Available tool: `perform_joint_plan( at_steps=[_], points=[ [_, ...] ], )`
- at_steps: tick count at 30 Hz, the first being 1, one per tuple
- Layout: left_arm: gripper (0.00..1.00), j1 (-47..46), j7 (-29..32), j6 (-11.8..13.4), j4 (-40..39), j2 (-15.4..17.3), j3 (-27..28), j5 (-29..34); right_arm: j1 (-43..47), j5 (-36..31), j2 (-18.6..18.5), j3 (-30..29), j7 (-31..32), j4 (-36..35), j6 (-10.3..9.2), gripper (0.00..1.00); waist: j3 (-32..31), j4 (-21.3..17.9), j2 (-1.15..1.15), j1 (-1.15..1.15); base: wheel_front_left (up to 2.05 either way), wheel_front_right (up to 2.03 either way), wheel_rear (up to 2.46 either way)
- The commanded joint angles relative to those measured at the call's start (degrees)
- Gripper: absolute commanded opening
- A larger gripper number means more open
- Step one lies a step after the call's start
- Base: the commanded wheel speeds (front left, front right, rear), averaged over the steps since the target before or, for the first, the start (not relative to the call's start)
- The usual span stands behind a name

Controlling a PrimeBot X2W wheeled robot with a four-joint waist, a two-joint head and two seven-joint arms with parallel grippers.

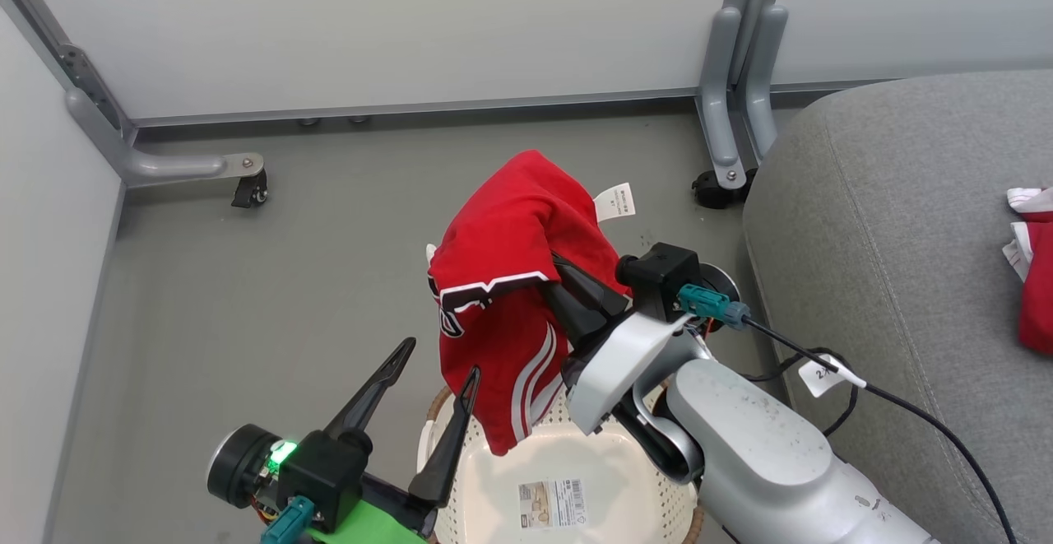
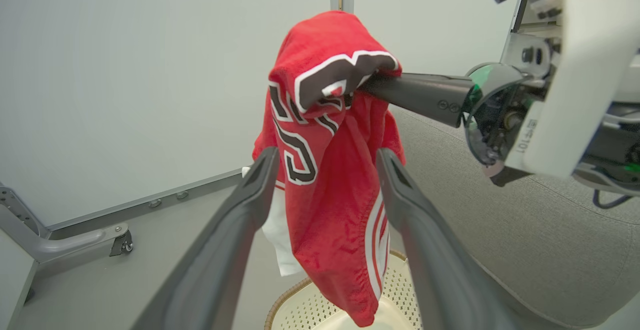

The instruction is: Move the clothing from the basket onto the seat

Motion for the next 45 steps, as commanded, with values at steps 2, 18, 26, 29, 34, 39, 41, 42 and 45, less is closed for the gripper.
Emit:
perform_joint_plan(
  at_steps=[2,18,26,29,34,39,41,42,45],
  points=[
    [1.00,0.3,0.1,0.3,-0.3,0.5,0.2,0.5,0.3,0.6,0.0,0.2,-0.5,0.3,0.00,0.00,0.1,-0.2,0.00,0.00,0.00,0.00,0.00],
    [1.00,-1.3,0.6,0.4,-0.5,1.4,-0.4,0.8,-1.4,0.1,-0.1,-1.6,-0.5,1.7,0.00,0.00,3.0,-4.0,0.00,0.00,0.00,0.00,0.00],
    [1.00,-3.4,0.9,-0.4,0.1,2.1,-0.5,1.4,-1.6,-1.6,-1.0,-6.1,-0.5,1.7,0.00,0.00,6.7,-12.4,0.00,0.00,0.00,0.00,0.00],
    [1.00,-4.4,1.5,-0.9,0.1,2.7,-0.8,1.8,-1.1,-2.2,-1.5,-8.5,-0.5,1.3,0.00,0.00,8.2,-16.1,0.00,0.00,0.00,0.00,0.00],
    [1.00,-6.2,2.7,-1.5,-0.4,3.6,-1.0,2.0,0.4,-3.3,-1.9,-13.2,-0.5,0.1,0.00,0.00,10.9,-22.8,0.00,0.00,0.00,0.00,0.00],
    [1.00,-7.2,3.8,-1.9,-1.1,4.5,-1.1,2.2,2.3,-4.4,-1.9,-17.9,-0.5,-1.2,0.00,0.00,12.8,-28.7,0.00,0.00,0.00,0.00,0.00],
    [1.00,-7.5,4.3,-1.9,-1.4,4.9,-1.1,2.3,3.1,-4.8,-1.9,-19.7,-0.5,-1.7,0.00,0.00,13.4,-30.7,0.00,0.00,0.00,0.00,0.00],
    [1.00,-7.7,4.6,-2.2,-1.6,5.0,-1.3,2.4,3.5,-5.0,-2.0,-20.8,-0.5,-1.9,0.00,0.00,13.7,-31.5,0.00,0.00,0.00,0.00,0.00],
    [1.00,-8.3,5.3,-2.5,-2.2,5.2,-1.7,2.5,3.9,-5.8,-2.5,-23.8,-0.5,-2.7,0.00,0.00,14.5,-32.9,0.00,0.00,0.00,0.00,0.00]
  ],
)
